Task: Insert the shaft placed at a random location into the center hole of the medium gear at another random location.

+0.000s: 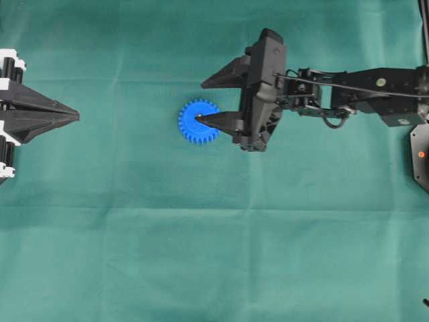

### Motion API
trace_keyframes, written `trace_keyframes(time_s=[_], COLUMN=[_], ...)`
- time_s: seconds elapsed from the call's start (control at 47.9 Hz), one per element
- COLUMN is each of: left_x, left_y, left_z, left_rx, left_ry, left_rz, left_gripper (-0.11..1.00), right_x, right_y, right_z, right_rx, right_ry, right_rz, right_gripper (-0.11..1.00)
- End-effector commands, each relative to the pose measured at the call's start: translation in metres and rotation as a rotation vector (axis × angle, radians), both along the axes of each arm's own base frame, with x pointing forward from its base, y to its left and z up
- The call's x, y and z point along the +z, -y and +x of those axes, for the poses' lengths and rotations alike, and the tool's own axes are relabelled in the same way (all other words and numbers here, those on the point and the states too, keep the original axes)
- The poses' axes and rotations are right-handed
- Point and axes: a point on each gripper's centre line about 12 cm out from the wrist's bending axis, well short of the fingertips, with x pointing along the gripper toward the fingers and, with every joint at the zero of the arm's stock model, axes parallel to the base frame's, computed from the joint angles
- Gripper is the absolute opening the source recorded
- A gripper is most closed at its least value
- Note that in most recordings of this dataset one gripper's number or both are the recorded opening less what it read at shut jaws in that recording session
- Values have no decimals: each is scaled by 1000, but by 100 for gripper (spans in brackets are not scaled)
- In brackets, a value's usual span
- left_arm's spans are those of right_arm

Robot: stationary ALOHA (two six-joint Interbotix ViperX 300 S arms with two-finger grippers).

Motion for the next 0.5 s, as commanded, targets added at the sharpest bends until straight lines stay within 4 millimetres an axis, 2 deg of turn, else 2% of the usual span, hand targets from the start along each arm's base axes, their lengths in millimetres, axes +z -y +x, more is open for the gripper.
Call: trace_keyframes(time_s=[0.0,0.48], left_x=[9,9], left_y=[0,0], left_z=[3,3], left_rx=[0,0], left_ry=[21,21], left_rz=[0,-2], left_gripper=[0,0], right_x=[18,18], right_y=[-2,-9], right_z=[-6,-67], right_rx=[-1,-1], right_ry=[45,40], right_rz=[3,9], right_gripper=[79,79])
